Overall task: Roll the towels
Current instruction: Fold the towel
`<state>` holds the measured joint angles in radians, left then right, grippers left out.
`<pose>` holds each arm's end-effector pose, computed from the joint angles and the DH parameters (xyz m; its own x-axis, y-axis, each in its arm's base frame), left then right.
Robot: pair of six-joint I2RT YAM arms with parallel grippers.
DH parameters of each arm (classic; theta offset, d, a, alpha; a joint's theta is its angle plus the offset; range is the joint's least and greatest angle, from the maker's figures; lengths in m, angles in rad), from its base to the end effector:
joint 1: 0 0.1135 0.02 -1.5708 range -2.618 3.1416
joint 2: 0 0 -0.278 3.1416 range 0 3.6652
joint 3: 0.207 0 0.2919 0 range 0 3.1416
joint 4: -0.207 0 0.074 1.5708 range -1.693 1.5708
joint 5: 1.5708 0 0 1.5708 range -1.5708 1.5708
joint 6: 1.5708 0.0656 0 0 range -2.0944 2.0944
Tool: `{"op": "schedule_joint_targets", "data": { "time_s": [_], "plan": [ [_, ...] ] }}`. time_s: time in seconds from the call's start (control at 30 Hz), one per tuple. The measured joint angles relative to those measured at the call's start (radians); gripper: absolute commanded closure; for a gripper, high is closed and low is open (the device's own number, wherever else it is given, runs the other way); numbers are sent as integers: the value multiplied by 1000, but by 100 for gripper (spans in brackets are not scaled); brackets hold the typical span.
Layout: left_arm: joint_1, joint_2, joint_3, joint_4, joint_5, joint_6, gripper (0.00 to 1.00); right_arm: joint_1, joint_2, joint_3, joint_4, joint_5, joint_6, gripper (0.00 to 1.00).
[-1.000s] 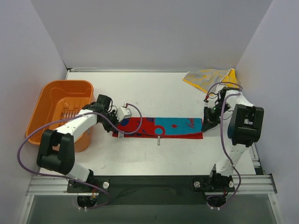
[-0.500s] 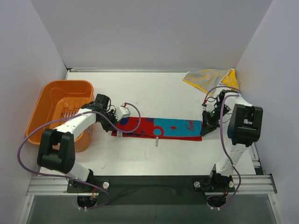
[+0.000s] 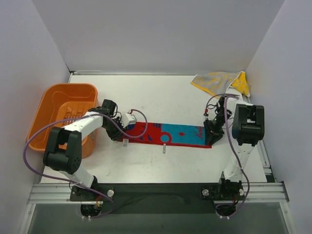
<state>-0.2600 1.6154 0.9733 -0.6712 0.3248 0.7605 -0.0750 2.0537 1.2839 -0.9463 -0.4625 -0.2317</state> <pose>0.3152 -0.1055 0.1365 -0.4550 0.7970 -0.3972 0.8776 0.4770 -0.0480 0.3779 0.0010 0.0727 -0.9905 -0.1316 0.0395 -0.0986 0.8809 0.4629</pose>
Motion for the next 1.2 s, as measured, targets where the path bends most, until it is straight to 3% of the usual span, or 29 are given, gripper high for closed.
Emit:
{"op": "schedule_joint_targets", "data": {
  "time_s": [0.1,0.3,0.57,0.93,1.03,1.2],
  "plan": [
    [2,-3,13,-22,2,-24,44,-7,-2,27,-23,12,-5,58],
    [11,-68,35,-45,29,-69,39,-33,-95,71,-24,13,-16,61],
    [11,-61,56,32,70,-196,47,7,-132,156,37,2,34,72],
    [2,144,92,222,-34,-403,61,39,83,257,104,107,112,78],
    [-15,158,113,227,-39,-411,62,37,120,340,97,159,106,77],
    [-100,156,114,227,-61,-400,56,31,158,443,132,198,95,61]
  ]
}}
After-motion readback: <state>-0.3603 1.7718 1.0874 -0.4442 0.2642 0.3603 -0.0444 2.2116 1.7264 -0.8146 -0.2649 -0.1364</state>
